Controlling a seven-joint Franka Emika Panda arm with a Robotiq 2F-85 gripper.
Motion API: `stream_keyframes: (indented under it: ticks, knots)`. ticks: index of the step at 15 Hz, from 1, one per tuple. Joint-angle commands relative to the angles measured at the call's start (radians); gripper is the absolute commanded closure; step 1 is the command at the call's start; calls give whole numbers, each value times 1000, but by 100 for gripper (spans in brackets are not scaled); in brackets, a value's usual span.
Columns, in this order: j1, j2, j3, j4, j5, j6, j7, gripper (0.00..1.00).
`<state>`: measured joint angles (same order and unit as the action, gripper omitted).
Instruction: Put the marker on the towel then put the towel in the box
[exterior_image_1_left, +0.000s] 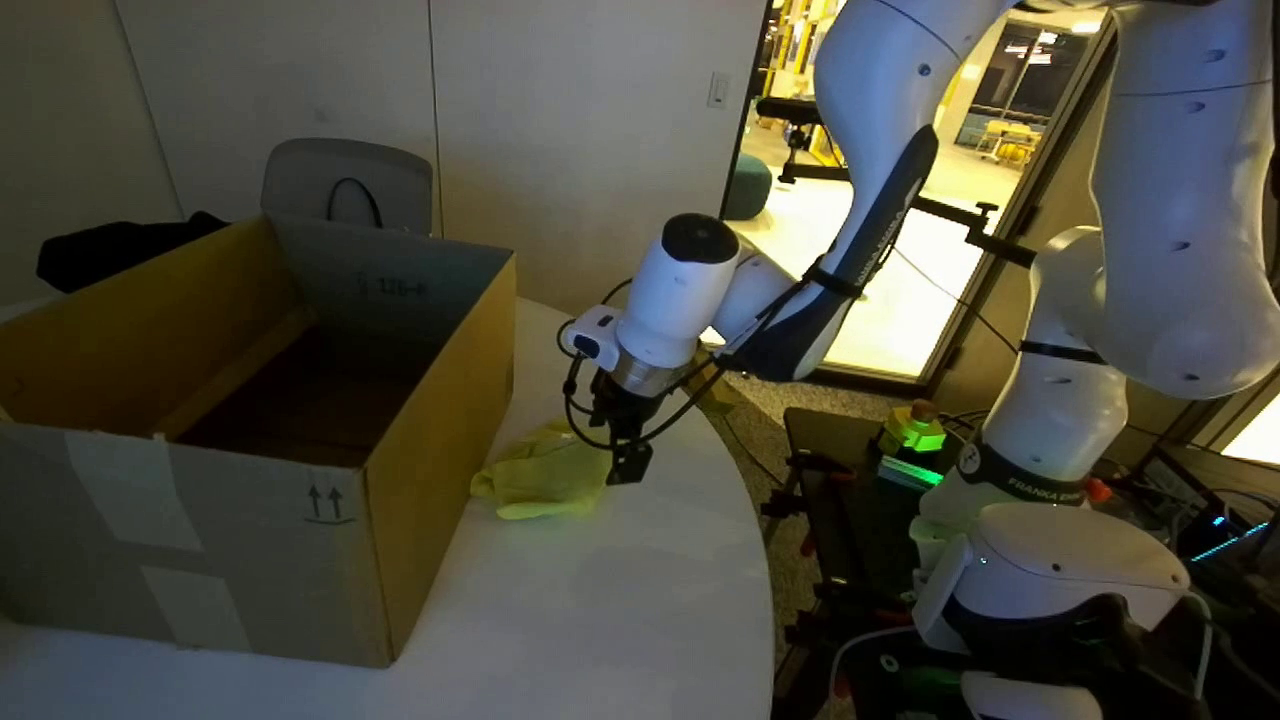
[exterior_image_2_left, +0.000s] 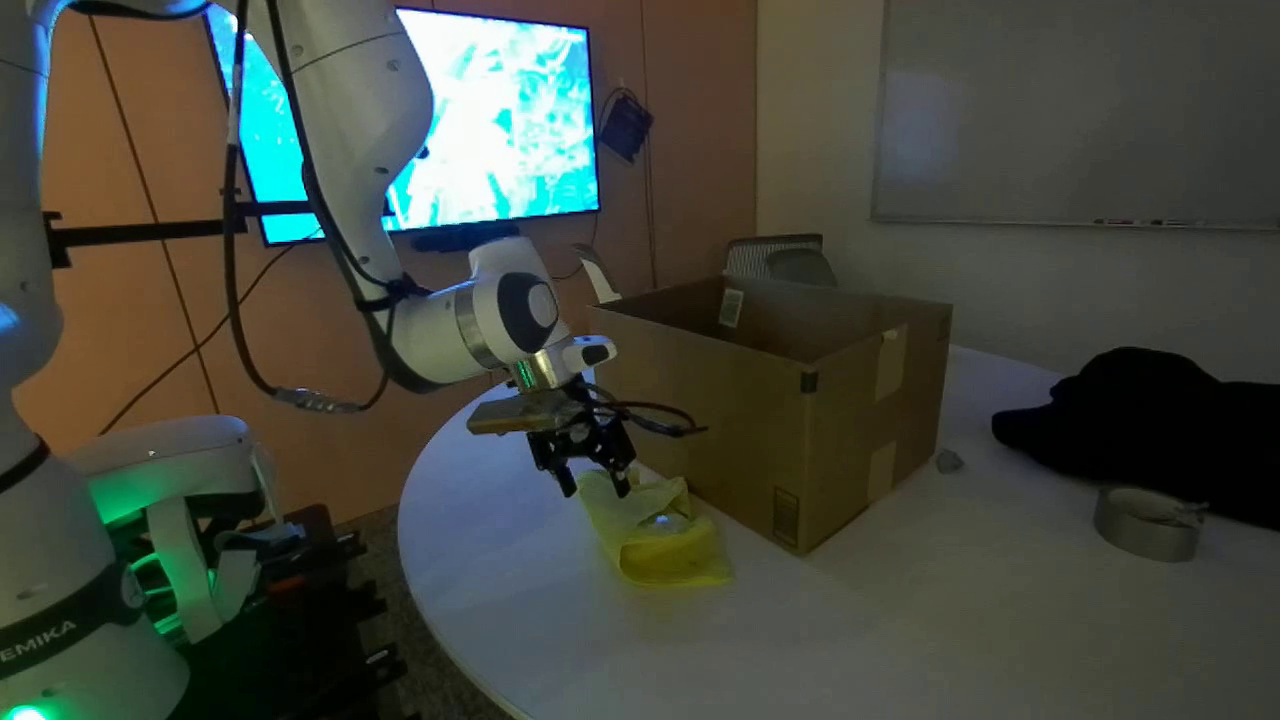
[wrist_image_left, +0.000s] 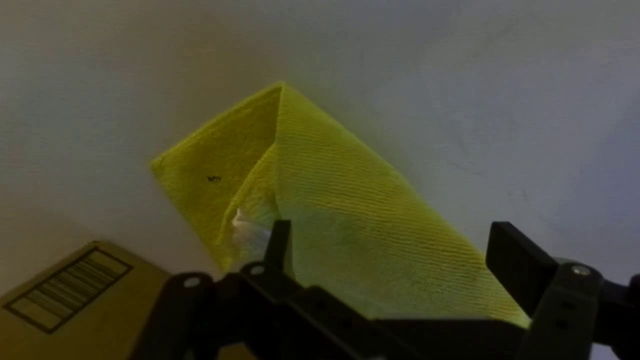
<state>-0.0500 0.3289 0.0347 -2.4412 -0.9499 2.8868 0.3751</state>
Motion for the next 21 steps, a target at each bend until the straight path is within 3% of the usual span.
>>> stream_keyframes:
  ticks: [1, 4, 8, 9, 11, 14, 15, 16, 21]
  knots:
    - [-130, 121, 82, 92, 39, 67, -267, 0]
    - [-284, 210, 223, 145, 112, 54, -484, 0]
    - [-424, 277, 360, 203, 264, -11, -695, 0]
    - [-348, 265, 293, 199, 383, 15, -776, 0]
    - [-310, 247, 258, 203, 469, 13, -798, 0]
    - [-183, 222, 143, 201, 525, 38, -753, 0]
    - [-142, 219, 107, 199, 529, 38, -738, 25]
    - [-90, 214, 57, 196, 523, 48, -712, 26]
    - [67, 207, -71, 191, 519, 19, -614, 64]
